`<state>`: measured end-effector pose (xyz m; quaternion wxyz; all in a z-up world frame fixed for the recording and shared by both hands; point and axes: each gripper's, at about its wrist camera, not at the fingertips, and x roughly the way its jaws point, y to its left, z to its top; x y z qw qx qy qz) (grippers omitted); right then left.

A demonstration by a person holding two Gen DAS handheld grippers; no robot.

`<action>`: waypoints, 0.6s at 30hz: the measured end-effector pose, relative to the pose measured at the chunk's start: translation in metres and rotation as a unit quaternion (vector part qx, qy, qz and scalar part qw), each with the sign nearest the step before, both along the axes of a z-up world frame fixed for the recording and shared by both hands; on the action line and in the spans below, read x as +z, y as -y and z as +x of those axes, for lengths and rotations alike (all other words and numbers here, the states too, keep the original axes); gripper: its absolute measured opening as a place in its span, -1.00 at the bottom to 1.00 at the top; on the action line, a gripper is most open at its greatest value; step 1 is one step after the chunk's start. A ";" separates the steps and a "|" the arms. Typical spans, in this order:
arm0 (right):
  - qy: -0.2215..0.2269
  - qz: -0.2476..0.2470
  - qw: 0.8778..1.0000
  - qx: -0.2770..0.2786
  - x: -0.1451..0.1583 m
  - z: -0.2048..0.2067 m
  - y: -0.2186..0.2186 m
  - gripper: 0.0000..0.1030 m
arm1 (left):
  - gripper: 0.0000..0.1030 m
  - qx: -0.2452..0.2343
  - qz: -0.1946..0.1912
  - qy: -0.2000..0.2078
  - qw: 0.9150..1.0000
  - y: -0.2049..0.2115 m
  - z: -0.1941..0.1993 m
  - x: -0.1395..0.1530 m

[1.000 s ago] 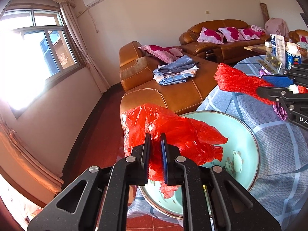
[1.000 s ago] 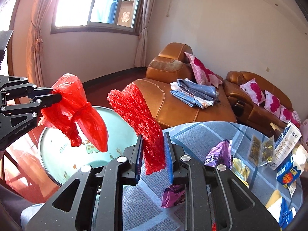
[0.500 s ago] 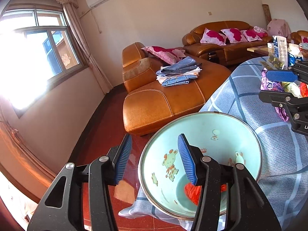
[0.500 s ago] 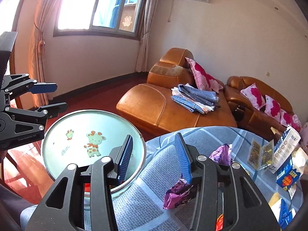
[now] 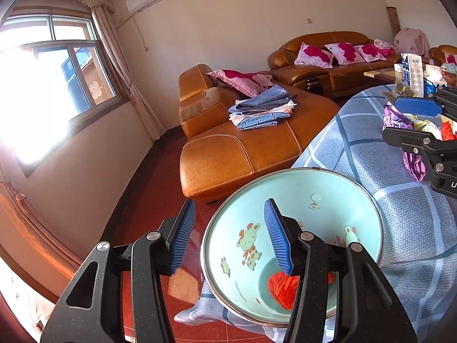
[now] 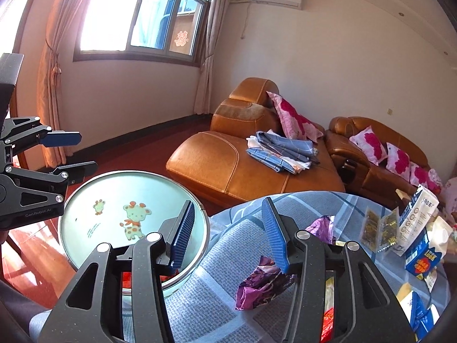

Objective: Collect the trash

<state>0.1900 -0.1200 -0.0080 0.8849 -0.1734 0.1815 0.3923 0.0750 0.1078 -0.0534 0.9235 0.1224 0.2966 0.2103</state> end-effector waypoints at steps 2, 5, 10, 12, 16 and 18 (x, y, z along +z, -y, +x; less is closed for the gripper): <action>0.003 0.008 1.000 -0.008 0.001 -0.001 0.003 -0.05 | -0.01 0.000 0.000 0.001 1.000 0.000 0.000 0.000; 0.004 0.015 1.000 -0.019 0.004 -0.002 0.007 -0.02 | 0.00 -0.001 -0.001 0.003 1.000 0.001 0.000 0.001; -0.001 0.030 0.999 -0.043 0.008 -0.002 0.019 0.06 | 0.09 -0.007 0.002 0.005 1.000 0.008 -0.001 0.004; -0.003 0.036 0.998 -0.051 0.013 -0.003 0.024 0.06 | 0.09 -0.011 0.000 0.007 1.000 0.011 -0.001 0.006; 0.004 0.045 0.996 -0.072 0.028 -0.012 0.040 0.09 | 0.17 -0.026 -0.007 0.014 1.000 0.022 -0.002 0.011; 0.010 0.049 0.995 -0.086 0.034 -0.017 0.052 0.09 | 0.17 -0.038 -0.008 0.018 0.999 0.031 -0.002 0.013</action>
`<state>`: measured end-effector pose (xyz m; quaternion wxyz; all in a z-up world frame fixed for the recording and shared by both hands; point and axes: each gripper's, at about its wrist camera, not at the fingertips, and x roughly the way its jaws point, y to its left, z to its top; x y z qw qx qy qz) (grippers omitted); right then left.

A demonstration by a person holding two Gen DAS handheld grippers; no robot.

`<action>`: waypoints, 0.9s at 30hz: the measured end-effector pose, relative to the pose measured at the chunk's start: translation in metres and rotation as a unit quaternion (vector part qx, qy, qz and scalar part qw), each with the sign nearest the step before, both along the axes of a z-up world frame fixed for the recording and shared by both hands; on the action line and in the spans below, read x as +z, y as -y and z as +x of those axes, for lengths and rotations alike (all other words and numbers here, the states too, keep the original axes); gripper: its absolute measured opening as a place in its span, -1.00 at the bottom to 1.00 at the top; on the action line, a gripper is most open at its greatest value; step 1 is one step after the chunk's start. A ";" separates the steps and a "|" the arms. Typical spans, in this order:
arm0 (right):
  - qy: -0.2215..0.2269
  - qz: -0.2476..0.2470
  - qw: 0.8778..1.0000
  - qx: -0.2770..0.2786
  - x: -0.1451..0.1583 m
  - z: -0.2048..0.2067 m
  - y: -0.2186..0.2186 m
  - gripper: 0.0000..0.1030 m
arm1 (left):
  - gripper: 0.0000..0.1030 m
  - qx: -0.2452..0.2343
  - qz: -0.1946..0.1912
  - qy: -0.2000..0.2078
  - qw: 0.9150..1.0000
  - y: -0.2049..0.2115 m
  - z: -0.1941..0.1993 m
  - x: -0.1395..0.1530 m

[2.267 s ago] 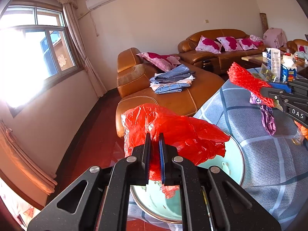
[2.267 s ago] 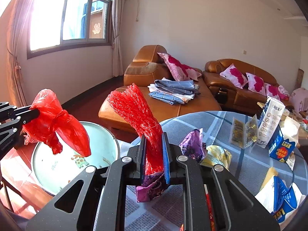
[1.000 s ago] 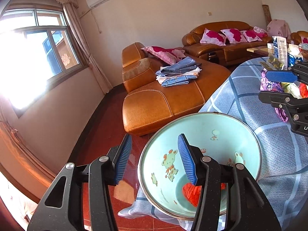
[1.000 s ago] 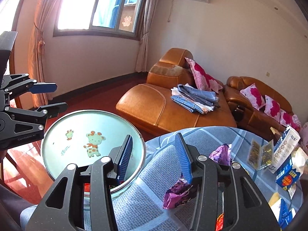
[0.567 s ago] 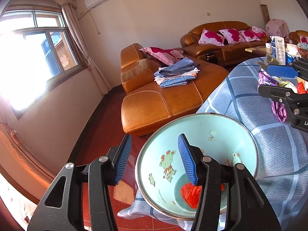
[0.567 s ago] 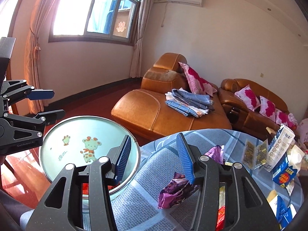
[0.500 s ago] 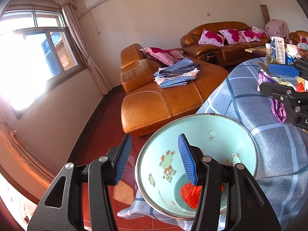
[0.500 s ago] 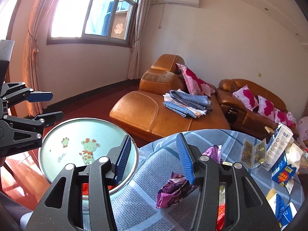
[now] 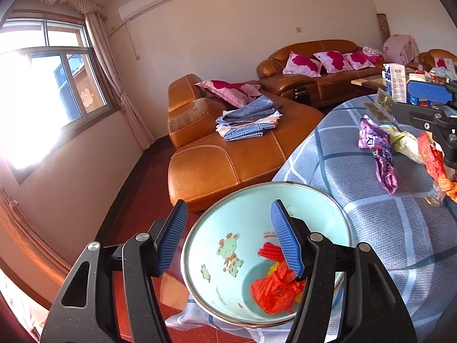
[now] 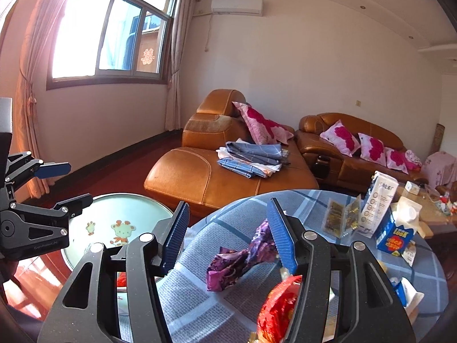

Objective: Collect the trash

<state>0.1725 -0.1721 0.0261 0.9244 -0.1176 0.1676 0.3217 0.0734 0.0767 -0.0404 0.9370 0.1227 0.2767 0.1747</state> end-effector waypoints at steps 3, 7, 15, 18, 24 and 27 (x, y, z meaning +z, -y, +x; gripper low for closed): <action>-0.004 0.009 1.000 -0.028 0.007 -0.003 0.025 0.10 | 0.18 -0.020 -0.004 0.000 1.000 0.016 0.002 0.000; -0.015 0.017 0.997 -0.073 0.007 -0.006 0.066 0.10 | 0.18 -0.053 -0.006 -0.001 0.999 0.042 0.007 -0.002; -0.049 0.021 0.980 -0.191 -0.015 -0.002 0.158 0.13 | 0.20 -0.122 -0.015 -0.012 0.992 0.092 0.022 -0.011; -0.069 0.018 0.969 -0.235 -0.026 0.006 0.185 0.13 | 0.20 -0.134 -0.014 -0.013 0.991 0.103 0.035 -0.013; -0.109 0.012 0.949 -0.295 -0.041 0.021 0.218 0.13 | 0.20 -0.150 -0.013 -0.022 0.988 0.120 0.070 -0.023; -0.133 0.012 0.942 -0.309 -0.050 0.030 0.229 0.13 | 0.20 -0.157 -0.021 -0.034 0.987 0.125 0.085 -0.030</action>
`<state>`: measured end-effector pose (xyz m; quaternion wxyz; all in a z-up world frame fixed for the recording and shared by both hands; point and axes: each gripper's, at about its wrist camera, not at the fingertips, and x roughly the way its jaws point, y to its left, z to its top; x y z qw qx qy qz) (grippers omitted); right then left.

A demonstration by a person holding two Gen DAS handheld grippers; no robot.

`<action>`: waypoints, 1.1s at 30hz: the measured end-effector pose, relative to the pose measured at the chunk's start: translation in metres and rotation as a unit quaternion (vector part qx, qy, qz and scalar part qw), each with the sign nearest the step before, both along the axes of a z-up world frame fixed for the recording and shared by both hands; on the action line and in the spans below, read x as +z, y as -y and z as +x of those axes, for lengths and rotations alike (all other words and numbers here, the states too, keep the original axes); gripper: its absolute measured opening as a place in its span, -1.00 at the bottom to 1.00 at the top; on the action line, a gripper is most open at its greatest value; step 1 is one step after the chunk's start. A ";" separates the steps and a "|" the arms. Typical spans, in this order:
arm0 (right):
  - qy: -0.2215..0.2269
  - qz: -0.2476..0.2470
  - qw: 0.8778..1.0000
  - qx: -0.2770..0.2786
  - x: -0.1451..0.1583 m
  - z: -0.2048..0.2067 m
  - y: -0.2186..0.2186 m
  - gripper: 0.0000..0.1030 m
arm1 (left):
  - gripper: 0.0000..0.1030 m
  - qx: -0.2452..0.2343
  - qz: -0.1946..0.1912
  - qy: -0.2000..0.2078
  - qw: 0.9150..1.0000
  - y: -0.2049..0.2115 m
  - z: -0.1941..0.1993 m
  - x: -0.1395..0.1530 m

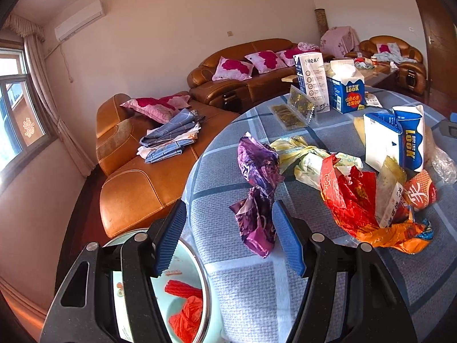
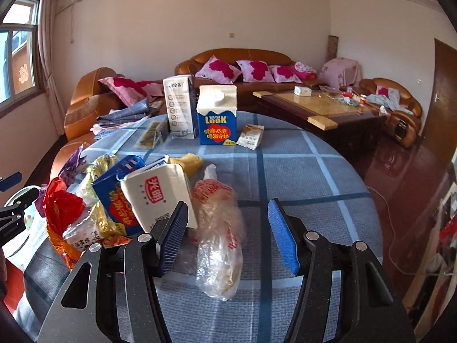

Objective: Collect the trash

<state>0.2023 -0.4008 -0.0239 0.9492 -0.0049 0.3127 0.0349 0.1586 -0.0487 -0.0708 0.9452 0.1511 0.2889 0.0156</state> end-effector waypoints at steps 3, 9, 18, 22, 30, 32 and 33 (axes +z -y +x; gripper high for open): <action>-0.022 0.010 1.000 -0.001 -0.008 0.008 0.004 0.13 | 0.20 -0.006 0.001 -0.010 1.000 0.005 0.012 -0.007; -0.073 0.005 0.997 0.025 -0.022 0.019 -0.003 0.11 | 0.18 -0.016 -0.014 -0.035 0.999 0.004 0.028 -0.019; -0.103 0.008 0.994 0.045 -0.026 0.022 -0.005 -0.73 | -0.73 -0.055 -0.044 -0.060 0.996 0.007 0.031 -0.026; -0.075 0.010 0.997 0.029 -0.014 0.017 0.001 -0.76 | -0.75 -0.053 -0.056 -0.038 0.996 0.003 0.022 -0.011; 0.007 0.014 1.000 0.011 0.026 0.003 0.006 -0.76 | -0.75 -0.048 -0.075 0.012 0.996 -0.004 -0.011 0.027; 0.026 0.018 0.999 0.017 0.036 -0.001 0.002 -0.76 | -0.75 -0.044 -0.074 0.022 0.996 -0.005 -0.019 0.032; 0.033 0.019 0.999 0.021 0.041 -0.002 0.000 -0.76 | -0.75 -0.041 -0.073 0.024 0.996 -0.006 -0.022 0.034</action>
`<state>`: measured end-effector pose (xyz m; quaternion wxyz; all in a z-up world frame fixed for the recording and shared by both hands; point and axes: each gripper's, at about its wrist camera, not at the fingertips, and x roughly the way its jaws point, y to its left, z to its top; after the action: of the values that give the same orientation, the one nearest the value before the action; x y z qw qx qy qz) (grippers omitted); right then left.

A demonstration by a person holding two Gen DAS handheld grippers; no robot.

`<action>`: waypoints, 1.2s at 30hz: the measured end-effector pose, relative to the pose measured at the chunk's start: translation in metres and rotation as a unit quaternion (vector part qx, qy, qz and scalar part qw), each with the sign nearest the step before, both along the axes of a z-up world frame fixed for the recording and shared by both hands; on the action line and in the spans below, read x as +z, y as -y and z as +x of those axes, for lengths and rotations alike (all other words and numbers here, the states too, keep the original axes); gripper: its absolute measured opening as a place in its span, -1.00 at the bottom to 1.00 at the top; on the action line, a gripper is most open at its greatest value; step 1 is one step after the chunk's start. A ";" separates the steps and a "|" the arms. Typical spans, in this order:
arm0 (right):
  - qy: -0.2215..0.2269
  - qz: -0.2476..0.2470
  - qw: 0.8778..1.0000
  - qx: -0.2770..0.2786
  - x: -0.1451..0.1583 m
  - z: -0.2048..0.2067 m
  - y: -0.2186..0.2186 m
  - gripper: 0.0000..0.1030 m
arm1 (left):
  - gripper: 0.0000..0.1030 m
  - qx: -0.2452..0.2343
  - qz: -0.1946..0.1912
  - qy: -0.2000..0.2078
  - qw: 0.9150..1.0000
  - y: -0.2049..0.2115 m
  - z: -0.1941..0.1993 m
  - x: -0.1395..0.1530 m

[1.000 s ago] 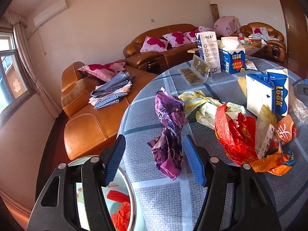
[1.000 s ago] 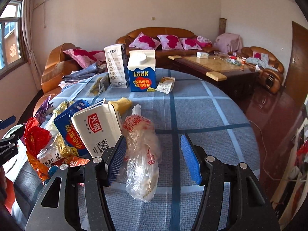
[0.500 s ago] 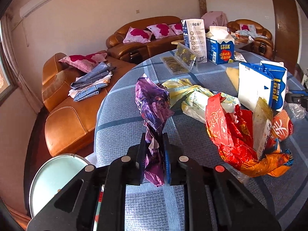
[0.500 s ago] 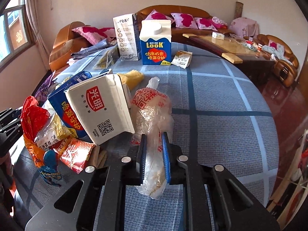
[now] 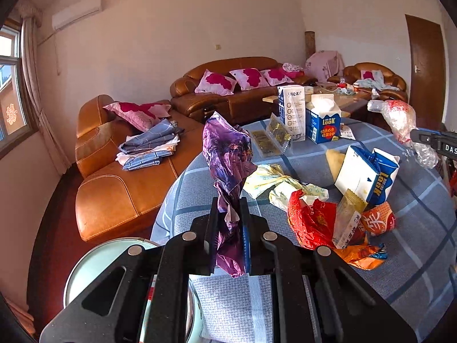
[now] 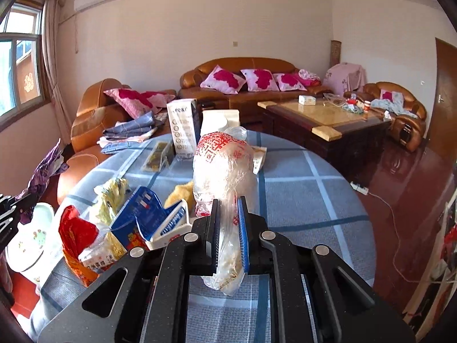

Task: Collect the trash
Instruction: 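Grasp the purple wrapper with the left tool while the right tool grasps the clear printed bag, then carry the purple wrapper over the teal bucket with the left tool while the right tool holds the clear bag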

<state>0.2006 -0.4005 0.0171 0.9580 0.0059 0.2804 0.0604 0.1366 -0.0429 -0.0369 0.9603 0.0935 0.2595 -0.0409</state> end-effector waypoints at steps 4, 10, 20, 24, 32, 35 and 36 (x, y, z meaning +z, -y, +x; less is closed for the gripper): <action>0.021 0.007 0.999 0.033 0.011 -0.004 -0.019 -0.76 | -0.75 0.028 0.020 0.010 0.999 -0.006 -0.010 0.006; 0.033 0.016 0.995 0.097 0.013 0.007 -0.061 -0.76 | -0.75 0.057 0.028 0.012 0.998 -0.019 -0.018 0.009; 0.057 0.020 0.979 0.193 0.015 0.013 -0.136 -0.76 | -0.75 0.105 0.032 0.006 0.994 -0.054 -0.035 0.005; 0.062 0.015 0.974 0.219 0.013 0.011 -0.159 -0.76 | -0.75 0.116 0.035 0.006 0.993 -0.065 -0.042 0.006; 0.060 0.010 0.967 0.248 0.005 0.009 -0.186 -0.76 | -0.75 0.135 0.047 0.008 0.990 -0.074 -0.051 0.005; 0.058 0.009 0.965 0.254 0.001 0.011 -0.192 -0.76 | -0.75 0.140 0.051 0.005 0.989 -0.076 -0.051 0.004; 0.058 0.008 0.965 0.257 0.000 0.012 -0.195 -0.76 | -0.75 0.143 0.053 0.004 0.988 -0.077 -0.051 0.003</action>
<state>0.2122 -0.2058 0.0175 0.9249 -0.0617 0.2159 0.3068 0.0860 0.0342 -0.0335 0.9510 0.1066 0.2683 0.1110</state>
